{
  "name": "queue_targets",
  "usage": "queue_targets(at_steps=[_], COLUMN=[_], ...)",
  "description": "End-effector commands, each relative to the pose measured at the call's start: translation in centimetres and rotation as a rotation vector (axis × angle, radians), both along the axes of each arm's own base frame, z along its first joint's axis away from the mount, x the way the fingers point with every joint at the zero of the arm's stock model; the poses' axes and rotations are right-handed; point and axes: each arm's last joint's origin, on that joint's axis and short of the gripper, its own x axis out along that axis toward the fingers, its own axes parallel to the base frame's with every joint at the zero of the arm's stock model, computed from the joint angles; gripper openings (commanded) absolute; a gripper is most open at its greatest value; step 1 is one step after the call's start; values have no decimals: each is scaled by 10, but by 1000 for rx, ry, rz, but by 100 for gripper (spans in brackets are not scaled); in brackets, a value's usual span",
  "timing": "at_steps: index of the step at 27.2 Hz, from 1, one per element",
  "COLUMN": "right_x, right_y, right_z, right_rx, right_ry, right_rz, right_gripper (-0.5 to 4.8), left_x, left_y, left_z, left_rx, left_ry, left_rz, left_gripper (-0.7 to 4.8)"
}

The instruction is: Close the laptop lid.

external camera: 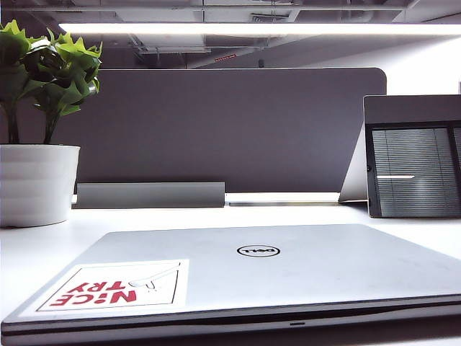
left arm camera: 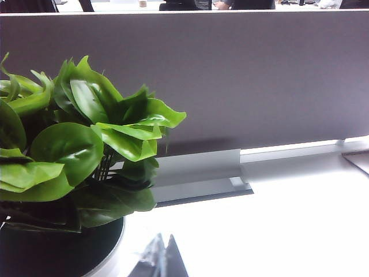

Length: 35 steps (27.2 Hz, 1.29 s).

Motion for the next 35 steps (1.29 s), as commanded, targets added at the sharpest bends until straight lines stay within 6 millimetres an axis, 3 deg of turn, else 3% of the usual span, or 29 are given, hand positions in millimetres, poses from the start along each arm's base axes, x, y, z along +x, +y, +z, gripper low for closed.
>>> queue_targets(at_steps=[1,7,12,17,20,23,29,32,35], right_x=[-1,-1,-1,-1,-1,-1,0,0,0], right_y=[0,0,0,0,0,0,0,0,0], right_z=[3,3,3,3,3,3,2,2,2], right_rx=[6,6,6,6,6,6,6,6,6], right_ry=[-17,-17,-17,-17,-17,-17,-15,-15,-13], right_rz=[-4,-4,-4,-4,-4,-3,-4,-4,-3], right_gripper=[-3,-3,-3,-3,-3,-3,-3,-3,-3], left_x=[0,0,-4,-6,-16,-33,-66,-78,-85], left_y=[0,0,5,14,24,31,28,28,28], left_z=[1,2,0,-7,-31,-68,-136,-159,-169], left_rx=[3,15,61,37,5,-52,-147,-217,-238], left_ry=[-11,-25,6,24,67,80,-136,-176,-154], left_rz=[-4,7,116,81,116,219,217,209,210], left_gripper=[-5,-5,-5,-5,-5,-5,-5,-5,-5])
